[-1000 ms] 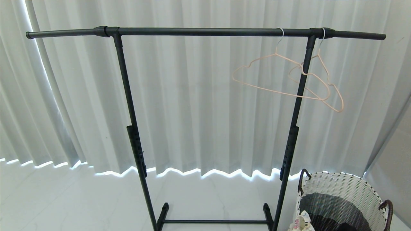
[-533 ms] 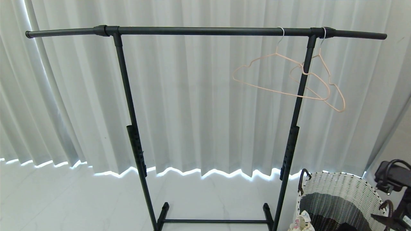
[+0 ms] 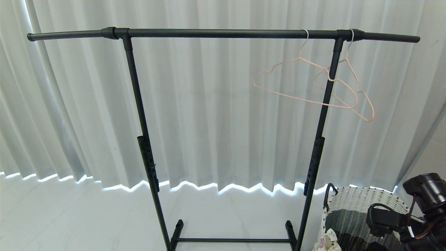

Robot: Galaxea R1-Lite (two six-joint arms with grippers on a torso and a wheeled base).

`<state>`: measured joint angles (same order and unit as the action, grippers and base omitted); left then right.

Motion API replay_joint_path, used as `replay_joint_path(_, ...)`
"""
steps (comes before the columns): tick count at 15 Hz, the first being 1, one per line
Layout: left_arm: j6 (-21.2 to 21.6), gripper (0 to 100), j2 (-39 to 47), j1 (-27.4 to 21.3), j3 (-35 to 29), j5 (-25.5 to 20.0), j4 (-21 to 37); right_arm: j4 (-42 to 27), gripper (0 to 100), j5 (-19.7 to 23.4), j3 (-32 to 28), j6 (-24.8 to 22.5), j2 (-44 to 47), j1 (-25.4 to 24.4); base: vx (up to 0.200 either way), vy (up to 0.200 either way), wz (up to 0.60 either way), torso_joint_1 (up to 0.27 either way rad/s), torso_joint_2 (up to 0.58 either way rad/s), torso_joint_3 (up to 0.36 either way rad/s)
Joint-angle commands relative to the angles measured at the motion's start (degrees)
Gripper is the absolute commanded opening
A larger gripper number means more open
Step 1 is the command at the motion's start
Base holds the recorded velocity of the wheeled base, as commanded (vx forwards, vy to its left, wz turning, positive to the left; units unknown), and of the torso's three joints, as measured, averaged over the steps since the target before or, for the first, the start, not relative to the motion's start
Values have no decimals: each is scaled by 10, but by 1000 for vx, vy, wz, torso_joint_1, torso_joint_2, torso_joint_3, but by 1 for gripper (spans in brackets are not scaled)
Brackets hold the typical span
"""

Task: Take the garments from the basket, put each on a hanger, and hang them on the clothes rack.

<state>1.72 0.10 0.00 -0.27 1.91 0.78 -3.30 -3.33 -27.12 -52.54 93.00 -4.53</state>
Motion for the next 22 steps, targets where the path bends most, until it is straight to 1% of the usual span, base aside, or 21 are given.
replay_joint_path(1,0,100,0,0,0,0,0,26,100,-13,7,0,60,-7,0,0,0,0,0,0)
replay_joint_path(2,0,100,0,0,0,0,0,43,100,-28,8,1,70,-6,0,0,0,0,0,0)
replay_joint_path(3,0,100,0,0,0,0,0,49,100,-34,8,1,80,-5,0,0,0,0,0,0)
replay_joint_path(5,-15,100,0,0,0,3,-1,74,100,-35,7,1,107,-7,0,0,0,0,0,0)
replay_joint_path(6,-22,100,0,0,0,5,-1,102,100,-35,7,0,123,-7,0,0,0,0,0,0)
replay_joint_path(8,-22,100,0,0,0,5,0,128,100,-46,6,2,133,-6,0,0,0,0,0,0)
replay_joint_path(10,-22,100,0,0,0,4,-1,139,100,-60,7,2,138,3,0,0,0,0,0,0)
replay_joint_path(12,-22,100,0,0,0,5,-1,146,100,-61,6,2,146,5,0,0,0,0,0,0)
replay_joint_path(15,-22,100,0,1,0,4,0,186,100,-61,7,2,164,7,0,0,0,0,0,0)
replay_joint_path(17,-21,100,0,0,0,4,-1,215,100,-73,8,2,175,11,0,0,0,0,0,0)
replay_joint_path(18,-21,100,0,0,0,4,-1,217,100,-83,9,2,176,11,0,0,0,0,0,0)
replay_joint_path(22,-22,100,0,0,0,4,-1,218,100,-84,8,4,177,14,0,0,0,0,0,0)
